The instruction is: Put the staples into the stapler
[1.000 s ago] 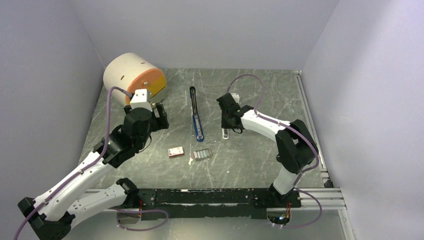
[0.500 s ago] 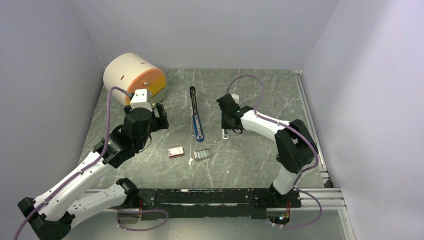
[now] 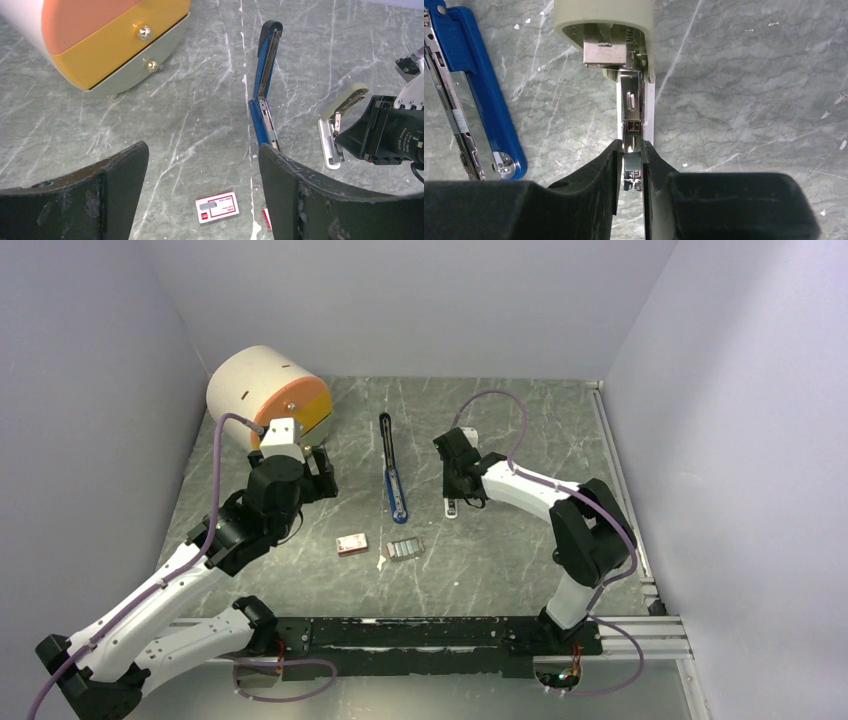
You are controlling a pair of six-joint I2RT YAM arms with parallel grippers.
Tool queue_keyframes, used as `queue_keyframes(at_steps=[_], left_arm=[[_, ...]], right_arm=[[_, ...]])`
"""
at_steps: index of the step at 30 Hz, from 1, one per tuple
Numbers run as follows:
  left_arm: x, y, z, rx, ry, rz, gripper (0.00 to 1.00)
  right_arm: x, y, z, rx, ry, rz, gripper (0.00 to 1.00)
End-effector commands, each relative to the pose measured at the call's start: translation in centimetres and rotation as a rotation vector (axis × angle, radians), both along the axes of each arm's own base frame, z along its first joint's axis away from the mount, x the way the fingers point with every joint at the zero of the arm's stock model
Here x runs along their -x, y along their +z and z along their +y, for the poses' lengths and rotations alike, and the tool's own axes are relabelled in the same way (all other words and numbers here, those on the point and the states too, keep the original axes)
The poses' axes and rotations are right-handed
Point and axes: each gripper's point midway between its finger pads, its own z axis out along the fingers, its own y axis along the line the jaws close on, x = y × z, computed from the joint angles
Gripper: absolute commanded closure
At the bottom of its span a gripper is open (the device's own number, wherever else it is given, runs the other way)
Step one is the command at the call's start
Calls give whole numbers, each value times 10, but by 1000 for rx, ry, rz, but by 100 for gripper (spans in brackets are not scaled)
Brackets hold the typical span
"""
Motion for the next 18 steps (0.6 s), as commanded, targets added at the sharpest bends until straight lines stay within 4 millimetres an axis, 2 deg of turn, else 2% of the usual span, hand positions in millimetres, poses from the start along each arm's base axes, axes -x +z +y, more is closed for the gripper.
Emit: queue_keyframes(at_steps=[1,18], left_arm=[[-1,-1,2,0,13,-1,15],[-1,-1,2,1,14,0,15]], right_arm=[[-3,11,0,-16,-3,-35,77],[0,-2,-3,9,-2,-5,77]])
